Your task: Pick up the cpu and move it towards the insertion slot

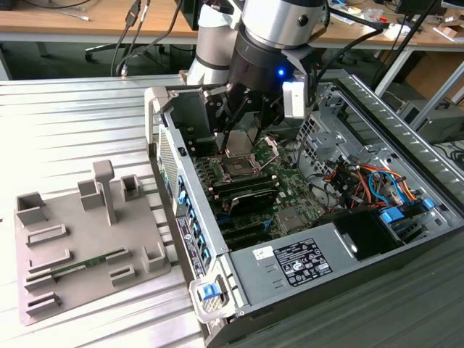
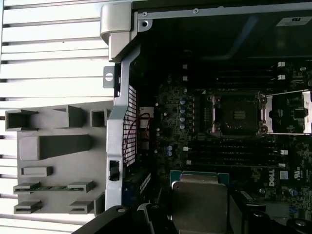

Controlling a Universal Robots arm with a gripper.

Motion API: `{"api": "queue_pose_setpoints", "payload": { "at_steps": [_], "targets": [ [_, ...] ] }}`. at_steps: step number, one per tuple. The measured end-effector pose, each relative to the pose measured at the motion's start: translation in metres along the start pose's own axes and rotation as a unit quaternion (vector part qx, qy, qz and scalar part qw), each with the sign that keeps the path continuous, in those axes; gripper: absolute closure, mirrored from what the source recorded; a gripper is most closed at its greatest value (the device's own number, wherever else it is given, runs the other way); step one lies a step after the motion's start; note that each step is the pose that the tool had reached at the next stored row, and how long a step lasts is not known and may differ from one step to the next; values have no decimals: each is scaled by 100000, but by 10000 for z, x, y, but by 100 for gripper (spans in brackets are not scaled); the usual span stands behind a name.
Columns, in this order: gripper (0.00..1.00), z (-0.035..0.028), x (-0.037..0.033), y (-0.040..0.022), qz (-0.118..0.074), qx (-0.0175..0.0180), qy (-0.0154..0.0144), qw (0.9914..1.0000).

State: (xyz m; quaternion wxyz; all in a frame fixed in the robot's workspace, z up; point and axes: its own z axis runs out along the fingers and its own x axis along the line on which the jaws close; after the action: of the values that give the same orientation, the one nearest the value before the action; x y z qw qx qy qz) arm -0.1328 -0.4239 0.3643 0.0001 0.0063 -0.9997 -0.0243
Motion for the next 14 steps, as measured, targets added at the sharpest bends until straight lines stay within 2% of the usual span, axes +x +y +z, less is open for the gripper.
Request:
{"api": "queue_pose_setpoints", "payload": {
  "at_steps": [5, 14],
  "targets": [
    [45, 9, -79, 1, 5, -2, 1, 100000],
    [45, 21, -181, 6, 10, -6, -3, 100000]
  ]
}}
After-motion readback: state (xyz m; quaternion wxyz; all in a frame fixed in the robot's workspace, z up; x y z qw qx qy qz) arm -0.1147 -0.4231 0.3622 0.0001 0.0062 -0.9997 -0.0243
